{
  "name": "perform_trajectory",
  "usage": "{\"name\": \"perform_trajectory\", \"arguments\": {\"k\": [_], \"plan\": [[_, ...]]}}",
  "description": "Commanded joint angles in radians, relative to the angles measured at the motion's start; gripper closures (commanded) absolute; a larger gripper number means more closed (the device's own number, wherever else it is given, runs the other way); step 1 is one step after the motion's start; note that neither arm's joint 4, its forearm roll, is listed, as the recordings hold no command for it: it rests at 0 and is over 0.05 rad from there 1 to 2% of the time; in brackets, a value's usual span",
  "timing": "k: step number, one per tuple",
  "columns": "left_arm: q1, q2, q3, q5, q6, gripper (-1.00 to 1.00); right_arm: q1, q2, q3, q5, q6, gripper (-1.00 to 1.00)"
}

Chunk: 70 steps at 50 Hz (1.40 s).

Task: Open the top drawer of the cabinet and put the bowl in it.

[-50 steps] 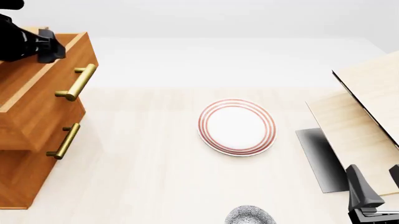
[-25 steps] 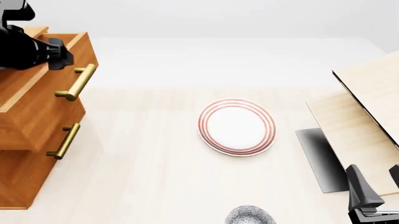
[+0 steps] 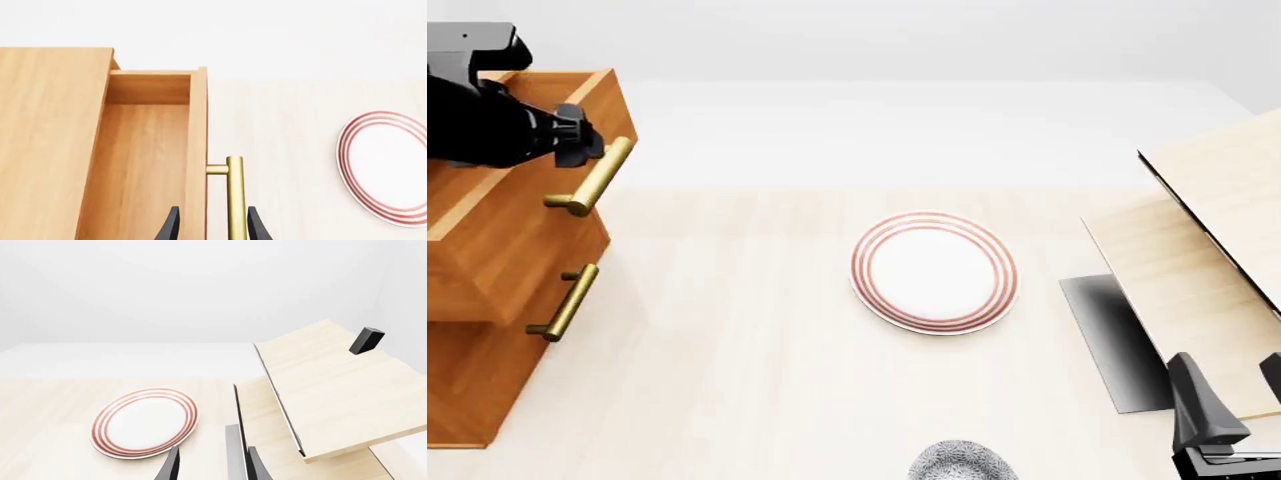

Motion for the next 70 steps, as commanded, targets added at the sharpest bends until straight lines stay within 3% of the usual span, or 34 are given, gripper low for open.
{"name": "perform_trajectory", "arguments": {"k": [1, 11, 24, 70], "plan": [[-0.005, 0.006, 0.024, -0.021, -0.003, -1.0, 0.0, -0.001, 0.001, 0.0, 0.0, -1.0], [0.002, 0.003, 0.05, -0.034, -0.003, -1.0, 0.0, -0.001, 0.001, 0.0, 0.0, -1.0], [-0.1, 0.018, 0.013, -0.015, 0.003, -1.0, 0.0, -0.001, 0.001, 0.0, -0.001, -1.0], [-0.209, 0.055, 0.004, -0.017, -0.004, -1.0, 0.0, -0.001, 0.001, 0.0, 0.0, -1.0]]}}
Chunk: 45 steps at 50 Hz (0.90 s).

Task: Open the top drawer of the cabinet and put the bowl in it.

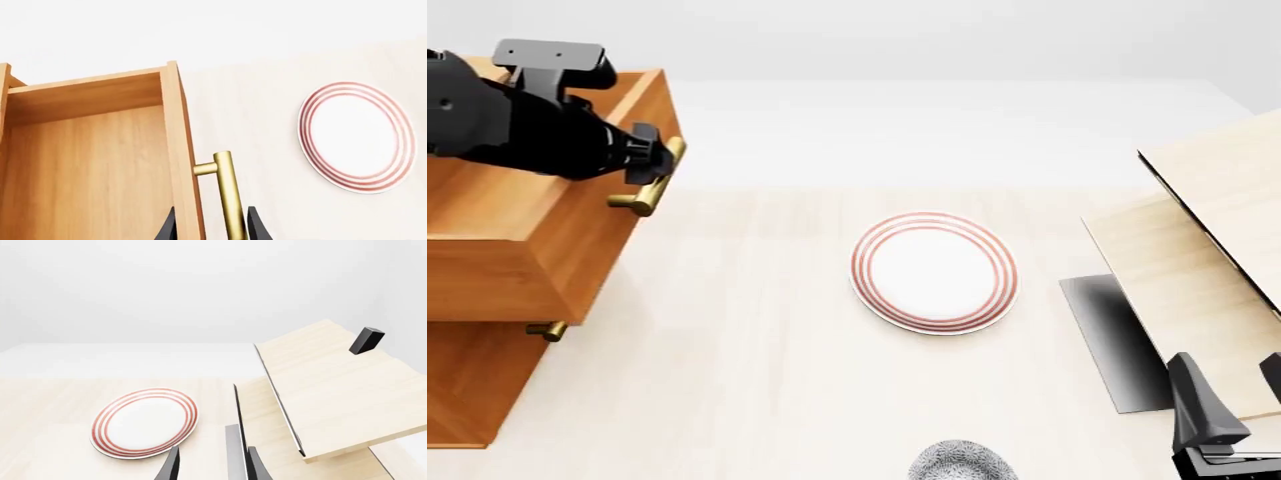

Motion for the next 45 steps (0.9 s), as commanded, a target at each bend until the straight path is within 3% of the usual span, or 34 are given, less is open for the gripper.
{"name": "perform_trajectory", "arguments": {"k": [1, 45], "plan": [[-0.035, 0.011, -0.004, -0.003, -0.001, -1.0, 0.0, -0.001, 0.001, 0.0, 0.0, -1.0], [-0.174, 0.022, -0.028, 0.005, 0.04, -1.0, 0.0, -0.001, 0.001, 0.0, 0.0, -1.0]]}}
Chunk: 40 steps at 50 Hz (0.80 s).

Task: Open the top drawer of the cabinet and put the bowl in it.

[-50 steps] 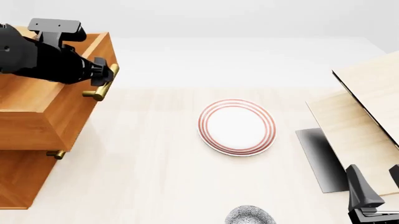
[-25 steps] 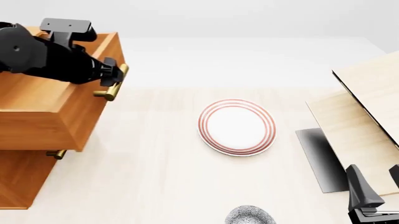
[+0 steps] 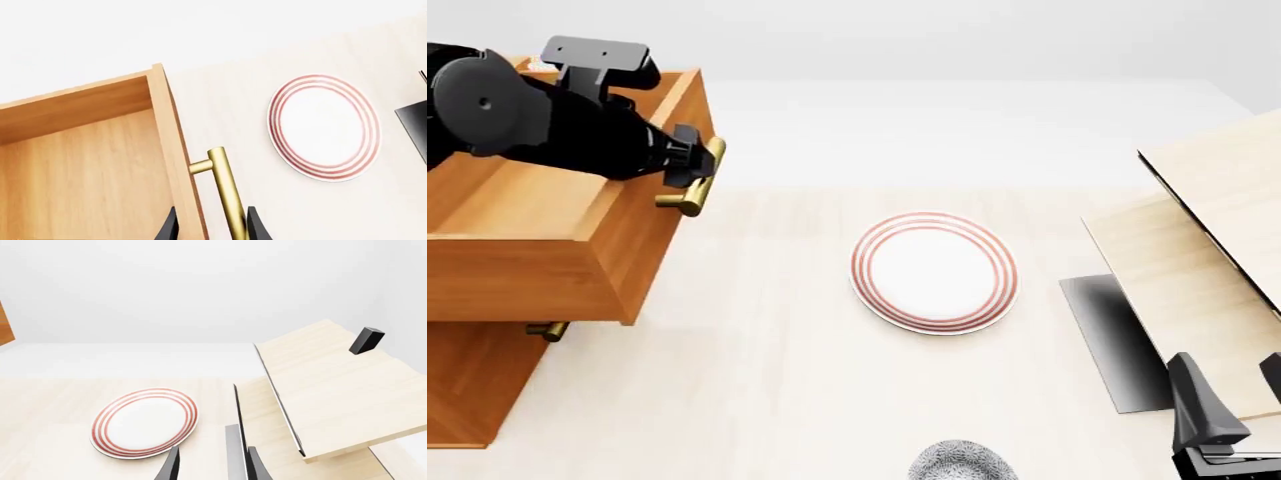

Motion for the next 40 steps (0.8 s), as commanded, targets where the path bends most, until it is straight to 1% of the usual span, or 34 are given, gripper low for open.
{"name": "perform_trajectory", "arguments": {"k": [1, 2, 4, 5, 9, 13, 22, 24, 40], "plan": [[-0.066, 0.003, -0.003, 0.007, 0.038, -1.0, 0.0, -0.001, 0.001, 0.0, 0.0, -1.0], [-0.066, 0.006, 0.002, 0.007, 0.054, -1.0, 0.0, -0.001, 0.001, 0.0, -0.001, -1.0], [-0.076, 0.008, -0.002, 0.007, 0.041, -1.0, 0.0, -0.001, 0.001, 0.0, 0.0, -1.0], [-0.069, 0.01, 0.003, 0.007, 0.051, -1.0, 0.0, -0.001, 0.001, 0.0, -0.001, -1.0], [-0.086, 0.013, -0.006, 0.013, 0.044, -1.0, 0.0, -0.002, 0.001, 0.0, -0.001, -1.0], [-0.086, 0.007, -0.006, 0.018, 0.046, -1.0, 0.0, -0.001, 0.001, 0.0, -0.001, -1.0], [-0.044, -0.029, -0.001, 0.034, 0.052, -1.0, 0.0, -0.001, 0.001, 0.0, -0.001, -1.0], [-0.02, -0.042, 0.002, 0.041, 0.055, -1.0, 0.0, -0.001, 0.001, 0.0, -0.001, -1.0], [-0.017, -0.077, -0.02, 0.081, 0.075, -1.0, 0.0, -0.001, 0.001, 0.0, -0.001, -1.0]]}}
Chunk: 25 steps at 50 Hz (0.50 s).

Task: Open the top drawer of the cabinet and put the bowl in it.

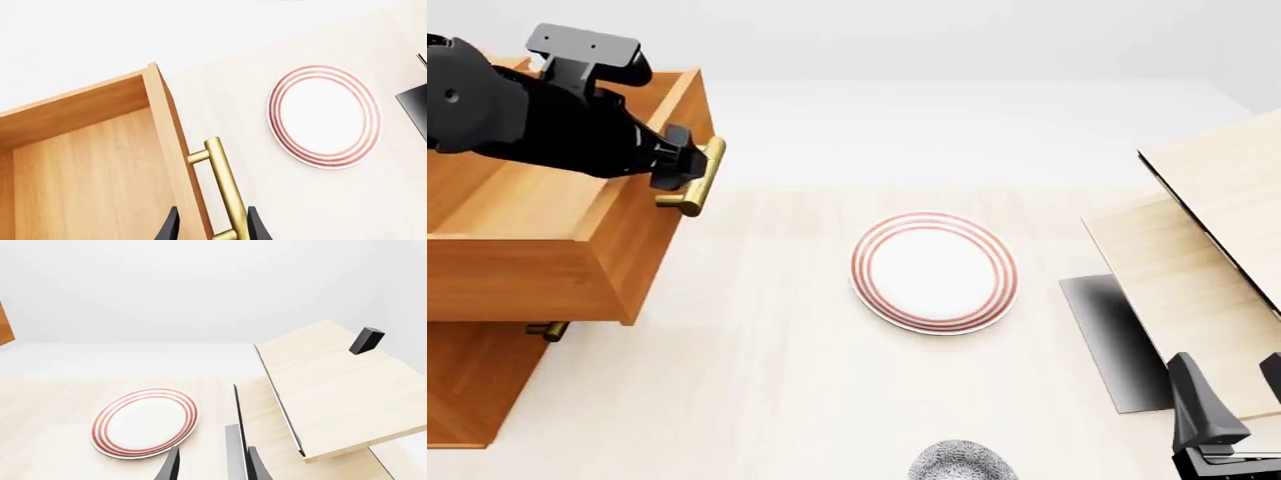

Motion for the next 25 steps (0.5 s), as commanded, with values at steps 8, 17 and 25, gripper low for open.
{"name": "perform_trajectory", "arguments": {"k": [8, 17, 25], "plan": [[0.011, -0.057, -0.026, 0.056, 0.043, -1.0, 0.0, -0.001, 0.001, 0.0, -0.001, -1.0], [0.027, -0.103, -0.047, 0.099, 0.061, -1.0, 0.0, 0.0, 0.001, 0.0, 0.0, -1.0], [0.029, -0.145, -0.065, 0.137, 0.076, -1.0, 0.0, -0.001, 0.001, 0.0, -0.001, -1.0]]}}
